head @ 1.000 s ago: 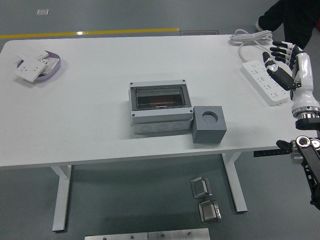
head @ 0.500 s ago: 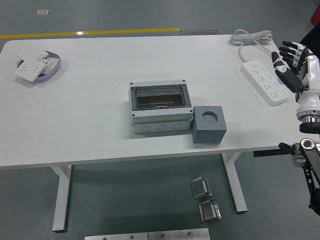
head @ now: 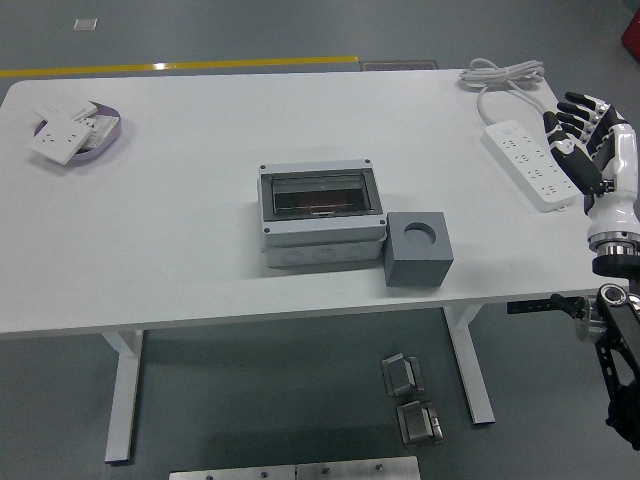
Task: Pick up the cylinder from the cube,place it in the box,flap close box
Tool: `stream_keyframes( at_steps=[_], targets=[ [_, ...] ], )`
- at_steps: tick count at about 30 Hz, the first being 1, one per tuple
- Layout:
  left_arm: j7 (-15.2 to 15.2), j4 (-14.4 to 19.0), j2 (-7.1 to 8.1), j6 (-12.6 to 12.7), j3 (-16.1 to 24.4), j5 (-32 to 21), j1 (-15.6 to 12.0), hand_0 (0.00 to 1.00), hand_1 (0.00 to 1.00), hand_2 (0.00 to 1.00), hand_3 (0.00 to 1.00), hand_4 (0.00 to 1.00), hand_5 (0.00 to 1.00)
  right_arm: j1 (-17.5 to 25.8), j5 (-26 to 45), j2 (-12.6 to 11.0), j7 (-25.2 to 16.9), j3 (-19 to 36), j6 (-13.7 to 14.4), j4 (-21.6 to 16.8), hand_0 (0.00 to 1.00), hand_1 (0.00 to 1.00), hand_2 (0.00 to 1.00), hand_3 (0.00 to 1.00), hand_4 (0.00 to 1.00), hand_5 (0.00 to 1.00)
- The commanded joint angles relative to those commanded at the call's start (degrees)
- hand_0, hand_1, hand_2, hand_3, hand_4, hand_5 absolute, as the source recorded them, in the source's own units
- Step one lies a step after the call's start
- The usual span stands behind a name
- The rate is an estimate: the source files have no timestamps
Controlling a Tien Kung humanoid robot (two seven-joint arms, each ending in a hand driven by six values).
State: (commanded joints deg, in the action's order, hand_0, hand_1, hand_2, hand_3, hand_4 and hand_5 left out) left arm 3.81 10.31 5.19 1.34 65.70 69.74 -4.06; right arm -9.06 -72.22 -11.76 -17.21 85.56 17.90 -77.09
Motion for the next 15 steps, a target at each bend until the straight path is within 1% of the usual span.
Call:
stream_keyframes(
  at_steps=[6, 15],
  targets=[
    [0.2, 0.0, 0.26, 0.0, 0.2, 0.0, 0.0, 0.596, 0.62, 0.602, 0.611, 0.674, 0.302, 0.0, 0.2, -0.1, 0.2, -0.1, 0.0, 0.7, 0.733, 0.682, 0.663, 0.675, 0.803, 0.33],
    [0.5, 0.0, 0.14, 0.3, 0.4, 0.1, -0.4, 0.596, 0.62, 0.601, 0.611, 0.674, 0.302, -0.6, 0.2, -0.2, 0.5, -0.6, -0.1, 1.4, 0.735, 0.682, 0.661, 0.673, 0.8, 0.332]
  ],
)
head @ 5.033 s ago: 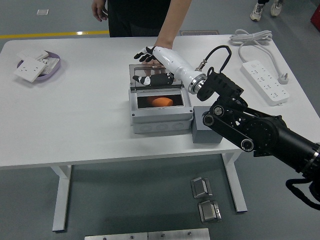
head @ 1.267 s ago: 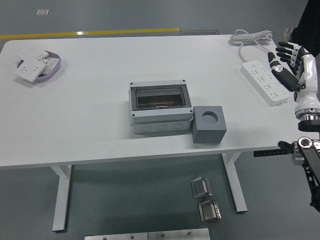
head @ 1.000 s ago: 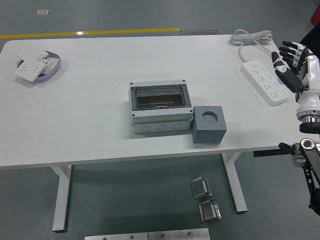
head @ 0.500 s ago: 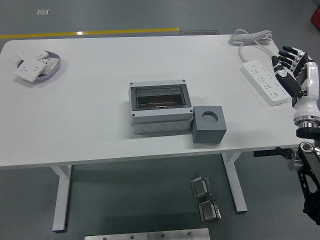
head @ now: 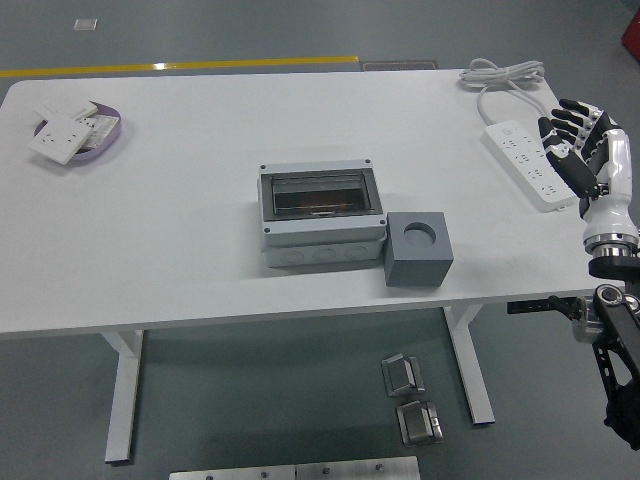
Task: Pick up the cylinder from the cube,place it in the box,flap close box
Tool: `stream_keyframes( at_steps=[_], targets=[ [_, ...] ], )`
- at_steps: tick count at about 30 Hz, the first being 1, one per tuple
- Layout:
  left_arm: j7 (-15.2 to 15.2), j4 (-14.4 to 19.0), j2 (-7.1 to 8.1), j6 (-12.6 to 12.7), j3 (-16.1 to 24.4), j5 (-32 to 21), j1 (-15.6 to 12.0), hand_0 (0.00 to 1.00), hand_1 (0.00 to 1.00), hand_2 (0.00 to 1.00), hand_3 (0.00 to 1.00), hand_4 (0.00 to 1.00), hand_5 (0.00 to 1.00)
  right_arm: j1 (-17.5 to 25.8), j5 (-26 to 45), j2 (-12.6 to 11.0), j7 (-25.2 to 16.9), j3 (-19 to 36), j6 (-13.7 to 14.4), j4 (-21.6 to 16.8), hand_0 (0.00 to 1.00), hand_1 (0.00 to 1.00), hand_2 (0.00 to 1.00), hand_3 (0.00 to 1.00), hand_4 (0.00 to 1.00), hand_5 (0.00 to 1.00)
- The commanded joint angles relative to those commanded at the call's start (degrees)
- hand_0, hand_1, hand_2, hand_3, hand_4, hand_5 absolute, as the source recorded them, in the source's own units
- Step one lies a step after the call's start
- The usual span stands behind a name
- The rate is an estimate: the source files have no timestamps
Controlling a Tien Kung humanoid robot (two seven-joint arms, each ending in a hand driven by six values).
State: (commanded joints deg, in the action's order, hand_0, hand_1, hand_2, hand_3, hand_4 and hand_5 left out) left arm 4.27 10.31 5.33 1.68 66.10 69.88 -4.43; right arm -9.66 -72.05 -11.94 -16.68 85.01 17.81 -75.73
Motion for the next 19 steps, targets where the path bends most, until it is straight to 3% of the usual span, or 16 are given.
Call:
stream_keyframes(
  at_steps=[19],
  targets=[
    [0.2, 0.0, -1.28, 0.6, -0.5, -0.2, -0.3, 0.596, 0.62, 0.599, 0.611, 0.674, 0.302, -4.4, -0.8, -2.6, 1.0, -4.5, 0.1, 0.9, 0.743, 0.686, 0.663, 0.675, 0.797, 0.337]
  ],
)
